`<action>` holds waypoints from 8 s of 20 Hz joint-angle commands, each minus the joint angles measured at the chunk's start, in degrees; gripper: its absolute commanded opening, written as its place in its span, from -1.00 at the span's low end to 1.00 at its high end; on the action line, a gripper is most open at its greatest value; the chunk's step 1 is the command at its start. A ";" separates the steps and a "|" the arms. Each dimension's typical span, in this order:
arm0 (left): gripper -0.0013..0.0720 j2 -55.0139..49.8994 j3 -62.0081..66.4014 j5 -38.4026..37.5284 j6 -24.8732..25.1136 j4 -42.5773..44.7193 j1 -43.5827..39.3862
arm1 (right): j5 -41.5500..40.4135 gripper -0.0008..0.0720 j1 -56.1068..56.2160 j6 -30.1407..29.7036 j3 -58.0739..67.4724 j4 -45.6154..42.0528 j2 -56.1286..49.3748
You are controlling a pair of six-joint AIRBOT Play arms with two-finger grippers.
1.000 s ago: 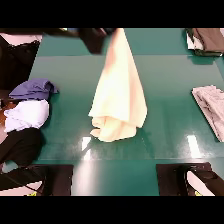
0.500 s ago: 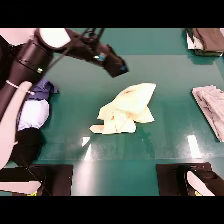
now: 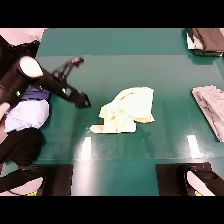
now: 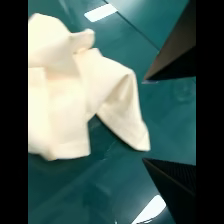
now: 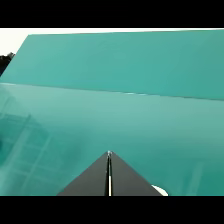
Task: Fold the shirts.
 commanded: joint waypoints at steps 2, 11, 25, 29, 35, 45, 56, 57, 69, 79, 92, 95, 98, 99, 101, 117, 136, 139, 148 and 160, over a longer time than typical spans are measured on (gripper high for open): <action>0.93 2.40 -10.23 7.37 -0.09 0.17 -8.96 | 2.54 -0.93 0.00 0.02 0.04 0.07 -1.27; 0.94 -3.58 -14.64 19.10 -3.58 1.33 -20.63 | 10.27 -0.93 3.50 0.00 0.02 -0.04 -6.78; -0.90 0.94 -11.43 16.68 -7.76 17.11 -15.02 | 2.58 0.94 9.97 3.17 -37.94 0.09 -10.51; -0.90 0.92 -11.43 16.92 -7.74 17.29 -15.02 | -3.28 0.93 11.78 4.87 -49.35 8.76 -12.41; -0.90 0.92 -11.43 16.85 -7.76 17.33 -15.02 | -17.09 0.63 19.78 2.71 -52.70 18.08 -18.91; -0.90 5.25 3.98 4.72 -8.02 22.73 -5.44 | -13.49 -0.94 9.81 -0.11 -47.76 17.29 1.70; -0.90 28.63 38.36 -9.73 -14.80 26.71 -4.48 | 16.90 -0.94 -30.34 2.86 -12.55 13.68 25.24; -0.90 28.59 42.42 -10.86 -15.56 25.68 -4.48 | 17.44 -0.94 -31.32 4.07 -10.12 11.17 25.64; -0.90 5.77 15.89 -11.02 -10.23 24.35 -4.48 | 34.36 -0.94 -21.77 8.28 -13.79 2.47 5.92; -0.37 -18.71 9.18 3.87 -7.08 22.18 -2.75 | 5.92 -0.94 0.94 2.67 -44.98 2.47 -8.04; -0.08 -4.07 3.26 -6.51 -8.07 -0.57 10.49 | 8.15 -0.94 0.52 2.34 -36.20 -2.05 -9.25; -0.07 -1.16 -7.26 2.89 -8.17 -1.40 2.89 | 6.38 -0.94 0.52 2.38 -38.14 -2.12 -6.60; -0.07 -1.29 -14.84 10.80 -9.05 -4.15 -3.30 | 6.10 -0.94 0.52 2.40 -38.88 -2.14 -4.39; -0.07 -1.31 -16.55 12.87 -9.07 -6.03 -3.98 | 5.75 -0.94 0.52 2.43 -38.88 -2.12 -3.82; 0.39 -1.31 -18.64 15.74 -9.05 -10.69 -4.07 | 5.57 -0.94 0.52 2.49 -38.88 -2.16 -2.89; -0.73 -8.55 -19.19 29.86 -8.04 -21.94 -9.53 | 8.72 -0.94 0.52 2.49 -38.12 -2.23 -3.10; -0.90 0.28 -13.68 23.93 -10.54 1.95 -1.64 | 11.52 0.91 1.92 10.38 -51.34 -10.51 14.99; -0.90 0.26 -13.68 22.86 -10.54 2.08 -1.64 | 4.44 0.75 13.66 14.73 -50.66 -11.28 7.69; -0.90 0.28 -13.68 20.04 -9.05 2.34 -1.64 | 5.60 0.75 29.03 25.11 -37.42 -24.94 -16.17; -0.90 0.28 -13.68 19.43 -7.52 2.32 -1.64 | 4.31 0.34 32.33 36.44 -33.73 -24.63 -29.79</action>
